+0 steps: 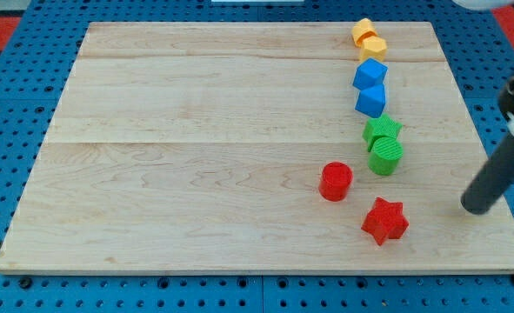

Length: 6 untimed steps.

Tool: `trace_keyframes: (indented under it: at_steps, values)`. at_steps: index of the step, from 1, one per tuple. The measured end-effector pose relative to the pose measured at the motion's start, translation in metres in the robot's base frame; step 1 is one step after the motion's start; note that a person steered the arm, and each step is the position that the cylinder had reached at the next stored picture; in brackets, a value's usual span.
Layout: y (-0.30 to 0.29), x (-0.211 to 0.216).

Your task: Move red star into red circle

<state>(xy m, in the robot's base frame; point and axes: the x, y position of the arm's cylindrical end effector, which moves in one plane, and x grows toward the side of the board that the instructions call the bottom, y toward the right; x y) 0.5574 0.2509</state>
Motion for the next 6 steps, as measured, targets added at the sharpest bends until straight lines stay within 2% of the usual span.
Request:
trace_keyframes:
  at_steps: [1, 2, 3, 4, 5, 6]
  values:
    - [-0.072, 0.024]
    - [-0.132, -0.004]
    - [-0.150, -0.019]
    - [-0.065, 0.009]
    - [-0.063, -0.039]
    - [-0.109, -0.063]
